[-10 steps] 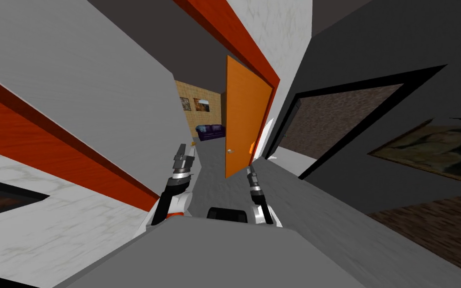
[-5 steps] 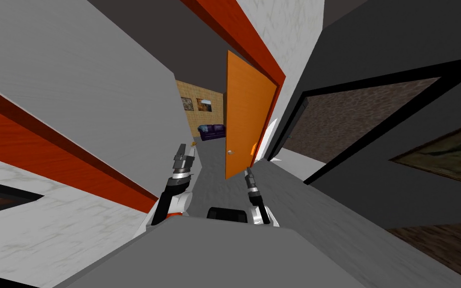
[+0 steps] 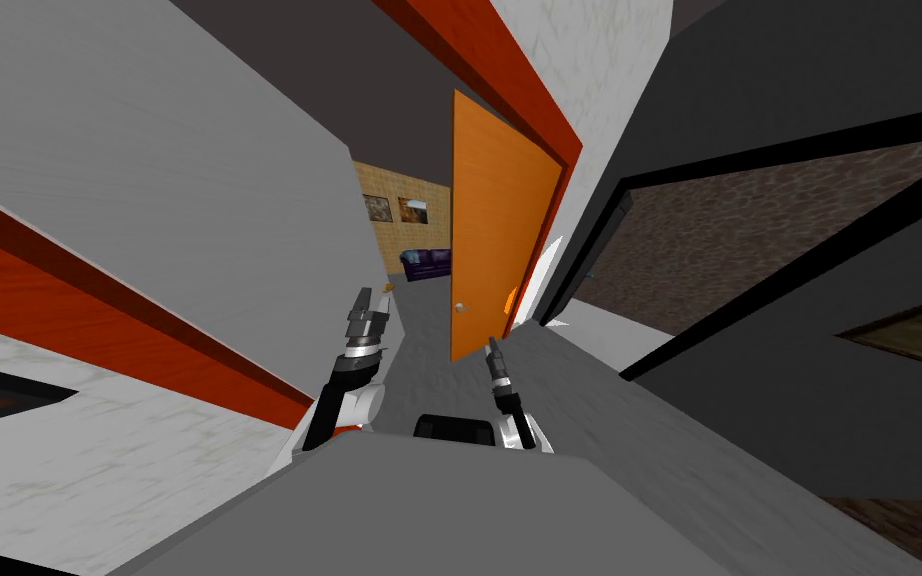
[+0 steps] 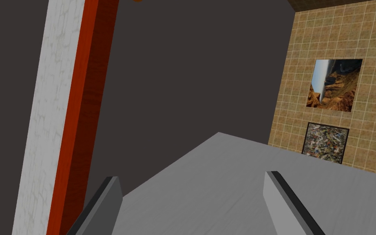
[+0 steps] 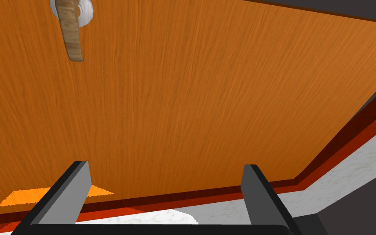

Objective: Push the door open

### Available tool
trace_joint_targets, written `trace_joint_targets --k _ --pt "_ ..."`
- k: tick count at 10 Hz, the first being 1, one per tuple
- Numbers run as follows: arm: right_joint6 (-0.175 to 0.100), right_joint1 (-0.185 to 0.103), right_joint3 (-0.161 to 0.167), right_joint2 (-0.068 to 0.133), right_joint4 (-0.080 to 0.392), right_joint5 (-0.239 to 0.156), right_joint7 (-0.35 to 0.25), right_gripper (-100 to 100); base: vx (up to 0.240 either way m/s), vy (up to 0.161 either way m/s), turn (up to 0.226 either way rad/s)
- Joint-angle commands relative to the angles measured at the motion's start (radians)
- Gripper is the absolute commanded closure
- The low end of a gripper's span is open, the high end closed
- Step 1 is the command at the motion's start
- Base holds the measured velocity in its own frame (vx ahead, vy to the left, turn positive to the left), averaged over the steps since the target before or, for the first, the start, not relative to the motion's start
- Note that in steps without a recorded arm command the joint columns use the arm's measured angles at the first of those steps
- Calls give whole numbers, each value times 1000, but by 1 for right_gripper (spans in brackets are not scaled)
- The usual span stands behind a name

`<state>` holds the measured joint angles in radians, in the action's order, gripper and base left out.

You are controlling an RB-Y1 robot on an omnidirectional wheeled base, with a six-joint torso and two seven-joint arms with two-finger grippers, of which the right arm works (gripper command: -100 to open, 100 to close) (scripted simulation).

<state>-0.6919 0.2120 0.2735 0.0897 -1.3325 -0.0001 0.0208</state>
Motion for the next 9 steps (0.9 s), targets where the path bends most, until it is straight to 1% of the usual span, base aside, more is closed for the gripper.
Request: trace_joint_targets --k 1,3,4,5,6,7,8,9 --pt "-4 -13 14 -7 44 6 -1 -100 120 -75 148" --pt "-7 -23 25 -11 78 10 -2 -100 103 -96 78" --pt "-11 -33 35 -16 111 14 -3 -100 97 -98 123" --pt "-12 -37 40 -18 127 16 -4 -100 113 -98 123" --pt "-15 -46 49 -24 157 20 -5 -100 115 -102 111" --pt "-17 -50 54 -27 172 22 -5 -100 110 -102 77" --pt "-20 -59 63 -32 203 26 -6 -100 137 -107 131" --pt "-21 -63 68 -35 216 28 -7 -100 114 -108 79"
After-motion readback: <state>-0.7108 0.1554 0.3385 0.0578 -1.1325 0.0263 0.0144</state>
